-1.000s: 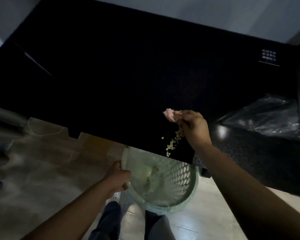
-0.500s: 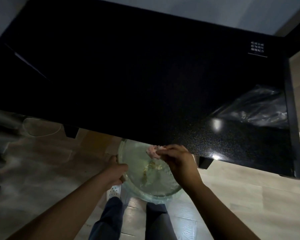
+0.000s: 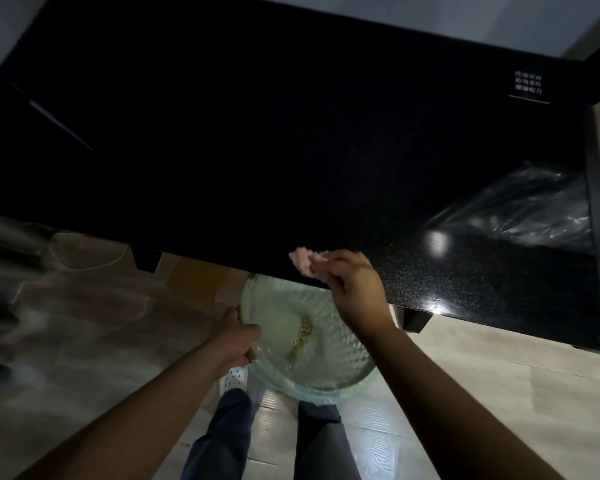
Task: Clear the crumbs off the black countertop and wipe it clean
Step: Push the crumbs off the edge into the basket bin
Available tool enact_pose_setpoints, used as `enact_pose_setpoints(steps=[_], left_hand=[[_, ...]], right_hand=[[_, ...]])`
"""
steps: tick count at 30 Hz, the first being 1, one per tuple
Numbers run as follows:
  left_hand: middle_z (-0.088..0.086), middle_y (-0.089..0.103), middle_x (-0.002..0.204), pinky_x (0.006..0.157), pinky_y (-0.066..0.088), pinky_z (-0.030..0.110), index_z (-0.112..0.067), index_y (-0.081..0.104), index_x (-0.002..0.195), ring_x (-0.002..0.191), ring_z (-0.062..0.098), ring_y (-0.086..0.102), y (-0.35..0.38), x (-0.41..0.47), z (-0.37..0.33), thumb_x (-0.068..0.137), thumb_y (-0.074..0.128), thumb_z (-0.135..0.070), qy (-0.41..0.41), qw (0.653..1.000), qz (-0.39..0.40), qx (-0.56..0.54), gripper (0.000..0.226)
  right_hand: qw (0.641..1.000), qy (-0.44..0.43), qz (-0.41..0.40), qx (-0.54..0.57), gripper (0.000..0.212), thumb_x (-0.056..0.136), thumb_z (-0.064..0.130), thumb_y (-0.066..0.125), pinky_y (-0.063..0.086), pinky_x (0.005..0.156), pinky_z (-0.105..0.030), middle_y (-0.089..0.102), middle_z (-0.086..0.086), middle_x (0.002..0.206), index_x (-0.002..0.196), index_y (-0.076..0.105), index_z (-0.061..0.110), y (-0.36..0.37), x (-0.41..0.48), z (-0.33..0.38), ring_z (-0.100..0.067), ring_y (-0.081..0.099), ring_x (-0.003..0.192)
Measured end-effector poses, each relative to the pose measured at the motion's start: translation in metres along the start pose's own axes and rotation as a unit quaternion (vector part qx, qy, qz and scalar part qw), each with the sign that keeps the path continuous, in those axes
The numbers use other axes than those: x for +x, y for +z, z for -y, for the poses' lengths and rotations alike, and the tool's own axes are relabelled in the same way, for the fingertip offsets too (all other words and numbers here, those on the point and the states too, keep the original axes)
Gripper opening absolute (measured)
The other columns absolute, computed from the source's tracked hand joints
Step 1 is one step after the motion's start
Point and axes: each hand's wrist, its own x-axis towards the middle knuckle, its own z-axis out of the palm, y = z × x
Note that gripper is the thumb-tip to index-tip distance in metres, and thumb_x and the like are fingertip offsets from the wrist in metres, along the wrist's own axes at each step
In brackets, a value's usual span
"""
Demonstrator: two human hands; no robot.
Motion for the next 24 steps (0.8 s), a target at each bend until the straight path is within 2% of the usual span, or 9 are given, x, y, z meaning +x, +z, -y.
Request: enact_pose_setpoints(steps=[3,5,7,11,15,17,20,22,24], left_hand=[[0.018,0.056,0.113,0.076,0.056,0.049,-0.013,0.042,0.117,0.097,0.038,0.061,-0.001,0.000,-0.001,0.086,0.051,0.002,0.000,1.000,0.009,0.011,0.036],[0.020,0.056,0.112,0.082,0.052,0.057,-0.012,0.042,0.115,0.100,0.042,0.060,0.002,0.000,-0.002,0.085,0.051,0.003,0.000,1.000,0.007,0.018,0.035],[0.021,0.058,0.108,0.081,0.051,0.058,-0.012,0.043,0.112,0.099,0.044,0.060,0.005,0.000,-0.004,0.084,0.052,0.003,0.002,1.000,0.005,0.029,0.033],[0.019,0.060,0.101,0.079,0.053,0.060,-0.015,0.046,0.107,0.092,0.041,0.063,0.012,0.000,-0.005,0.083,0.053,0.001,0.006,0.999,0.007,0.048,0.030],[0.018,0.062,0.102,0.077,0.053,0.061,-0.018,0.047,0.103,0.091,0.039,0.064,0.016,0.000,-0.004,0.083,0.054,0.000,0.005,0.998,0.010,0.062,0.028],[0.018,0.062,0.102,0.078,0.053,0.060,-0.020,0.048,0.099,0.091,0.039,0.064,0.018,0.001,-0.004,0.082,0.054,0.001,0.009,0.998,0.013,0.058,0.028],[0.017,0.061,0.102,0.077,0.055,0.056,-0.021,0.047,0.094,0.090,0.038,0.064,0.020,0.002,-0.003,0.083,0.053,0.003,0.012,0.999,0.008,0.050,0.027],[0.018,0.060,0.103,0.077,0.055,0.056,-0.016,0.047,0.100,0.090,0.038,0.063,0.020,0.003,-0.003,0.084,0.053,0.003,0.012,0.999,0.006,0.050,0.026],[0.020,0.060,0.103,0.079,0.052,0.062,-0.013,0.046,0.106,0.092,0.043,0.062,0.020,0.004,-0.004,0.083,0.053,0.003,0.012,0.999,0.002,0.050,0.028]], right_hand=[[0.999,-0.036,0.029,0.007,0.018,0.086,0.010,0.068,0.046,0.082,-0.026,0.069,0.000,0.104,0.098,0.076,0.020,-0.006,-0.031,0.002,-0.021,0.059,0.096],[0.999,-0.034,0.019,0.022,0.020,0.083,0.008,0.071,0.046,0.082,-0.024,0.068,0.002,0.101,0.097,0.076,0.022,-0.016,-0.043,-0.001,-0.018,0.060,0.094],[0.999,-0.008,-0.029,0.035,0.022,0.082,0.005,0.071,0.046,0.081,-0.023,0.067,0.001,0.100,0.097,0.076,0.020,-0.031,-0.044,-0.008,-0.015,0.060,0.093],[0.982,0.052,-0.177,0.035,0.019,0.084,0.008,0.067,0.044,0.078,-0.011,0.063,0.005,0.094,0.100,0.074,0.017,-0.069,-0.016,-0.035,-0.009,0.060,0.086],[0.955,0.113,-0.275,-0.023,0.020,0.090,0.019,0.063,0.048,0.081,-0.027,0.066,-0.006,0.099,0.107,0.072,0.014,-0.098,0.029,-0.076,-0.017,0.061,0.088],[0.950,0.144,-0.273,-0.043,0.021,0.091,0.020,0.061,0.048,0.083,-0.029,0.067,-0.011,0.103,0.108,0.072,0.011,-0.104,0.048,-0.094,-0.025,0.063,0.093],[0.958,0.152,-0.230,-0.075,0.022,0.090,0.011,0.060,0.045,0.081,-0.029,0.067,-0.014,0.104,0.108,0.072,0.007,-0.096,0.062,-0.106,-0.030,0.062,0.096],[0.959,0.156,-0.223,-0.073,0.026,0.087,0.005,0.059,0.047,0.085,-0.033,0.068,-0.012,0.107,0.109,0.072,0.011,-0.085,0.059,-0.101,-0.030,0.061,0.097],[0.972,0.119,-0.192,-0.062,0.031,0.085,0.001,0.058,0.048,0.088,-0.037,0.068,-0.010,0.108,0.108,0.072,0.015,-0.069,0.046,-0.087,-0.029,0.061,0.098]])
